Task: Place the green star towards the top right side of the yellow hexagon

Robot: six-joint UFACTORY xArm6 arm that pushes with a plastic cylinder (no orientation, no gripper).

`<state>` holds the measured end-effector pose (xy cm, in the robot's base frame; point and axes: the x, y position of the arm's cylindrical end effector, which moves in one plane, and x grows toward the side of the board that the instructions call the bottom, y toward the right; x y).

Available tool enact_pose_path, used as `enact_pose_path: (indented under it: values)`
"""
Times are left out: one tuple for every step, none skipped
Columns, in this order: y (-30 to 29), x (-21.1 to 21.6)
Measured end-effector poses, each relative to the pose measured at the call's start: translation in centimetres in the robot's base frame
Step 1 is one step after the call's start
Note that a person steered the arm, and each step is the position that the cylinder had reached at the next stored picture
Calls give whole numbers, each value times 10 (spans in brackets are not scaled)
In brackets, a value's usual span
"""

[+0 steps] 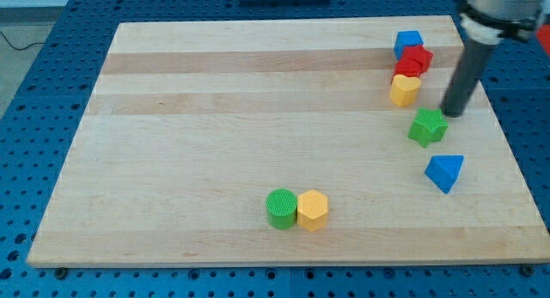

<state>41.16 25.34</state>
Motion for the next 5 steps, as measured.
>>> enact_pose_path:
  values:
    - [6,21]
    - [-44,52]
    - [-90,60]
    - [-51,60]
    - [-19,30]
